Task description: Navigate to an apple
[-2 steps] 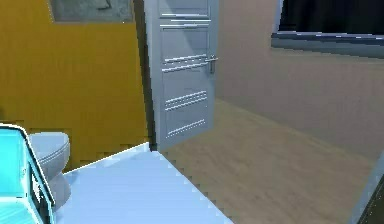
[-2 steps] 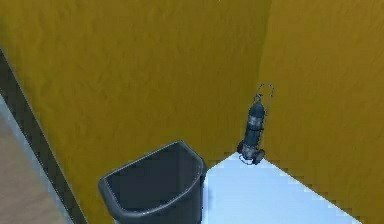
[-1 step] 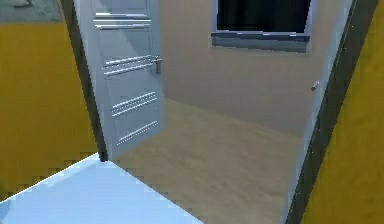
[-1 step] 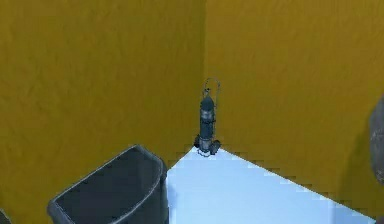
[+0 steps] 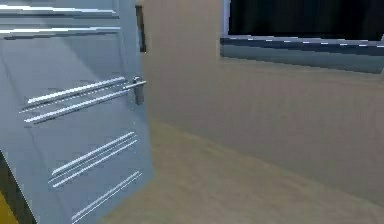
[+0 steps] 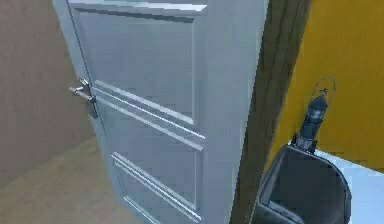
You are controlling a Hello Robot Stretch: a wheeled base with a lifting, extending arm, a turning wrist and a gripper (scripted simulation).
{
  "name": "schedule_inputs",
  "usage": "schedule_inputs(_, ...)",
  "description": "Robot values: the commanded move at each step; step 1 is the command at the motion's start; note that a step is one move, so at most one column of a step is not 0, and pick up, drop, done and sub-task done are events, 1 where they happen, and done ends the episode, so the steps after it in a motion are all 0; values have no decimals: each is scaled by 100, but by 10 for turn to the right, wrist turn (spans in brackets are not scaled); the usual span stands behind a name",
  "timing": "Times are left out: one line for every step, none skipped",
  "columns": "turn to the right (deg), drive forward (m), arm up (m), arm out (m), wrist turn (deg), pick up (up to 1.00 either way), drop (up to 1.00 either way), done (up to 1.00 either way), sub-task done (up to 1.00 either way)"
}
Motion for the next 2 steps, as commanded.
schedule_inputs(0, 100, 0, 0, 0, 0, 0, 0, 0)
schedule_inputs(0, 40, 0, 0, 0, 0, 0, 0, 0)
